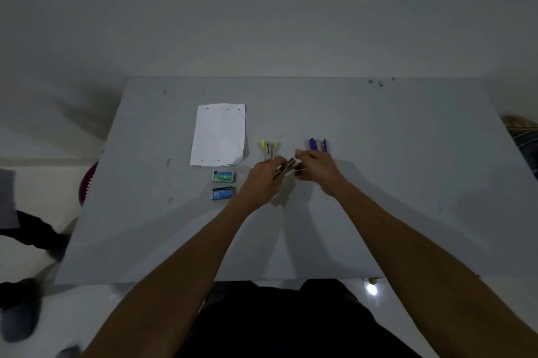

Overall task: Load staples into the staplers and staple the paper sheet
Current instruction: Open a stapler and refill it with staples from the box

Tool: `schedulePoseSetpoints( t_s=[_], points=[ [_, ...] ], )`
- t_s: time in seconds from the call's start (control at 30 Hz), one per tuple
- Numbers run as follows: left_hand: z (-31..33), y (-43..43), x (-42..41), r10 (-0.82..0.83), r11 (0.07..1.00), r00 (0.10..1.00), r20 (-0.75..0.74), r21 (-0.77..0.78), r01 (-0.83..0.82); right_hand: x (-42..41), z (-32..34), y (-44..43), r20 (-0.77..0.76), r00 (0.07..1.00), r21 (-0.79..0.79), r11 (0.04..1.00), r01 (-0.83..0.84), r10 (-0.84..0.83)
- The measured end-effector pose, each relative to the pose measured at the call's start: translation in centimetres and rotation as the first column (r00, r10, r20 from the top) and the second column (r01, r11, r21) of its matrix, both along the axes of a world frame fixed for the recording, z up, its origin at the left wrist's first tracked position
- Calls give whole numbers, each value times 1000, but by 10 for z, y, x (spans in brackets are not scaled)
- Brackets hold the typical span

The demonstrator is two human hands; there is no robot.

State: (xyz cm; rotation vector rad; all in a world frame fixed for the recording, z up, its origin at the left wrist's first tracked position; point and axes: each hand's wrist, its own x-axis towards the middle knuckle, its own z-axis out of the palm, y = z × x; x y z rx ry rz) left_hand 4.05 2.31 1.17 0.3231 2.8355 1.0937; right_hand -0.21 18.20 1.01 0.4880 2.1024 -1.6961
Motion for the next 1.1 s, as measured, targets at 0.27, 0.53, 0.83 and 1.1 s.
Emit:
schedulePoseSetpoints(
  t_s=[0.27,0.53,0.83,1.1],
  points=[
    [-5,-3,5,11,1000,1000,19,12,-12,0,-7,-9,5,998,-179,982,55,-55],
    [-34,-32,33,132,970,968,214,-227,-83,2,-41,-15,12,996,-32,995,90,-90],
    [-53,-29,47,249,930,949,196,-322,-177,8,-77,-26,-52,998,241,970,39,-28],
    [-38,-58,53,296,921,954,49,-280,-271,8,-54,-23,-30,999,291,957,-6,16]
  ],
)
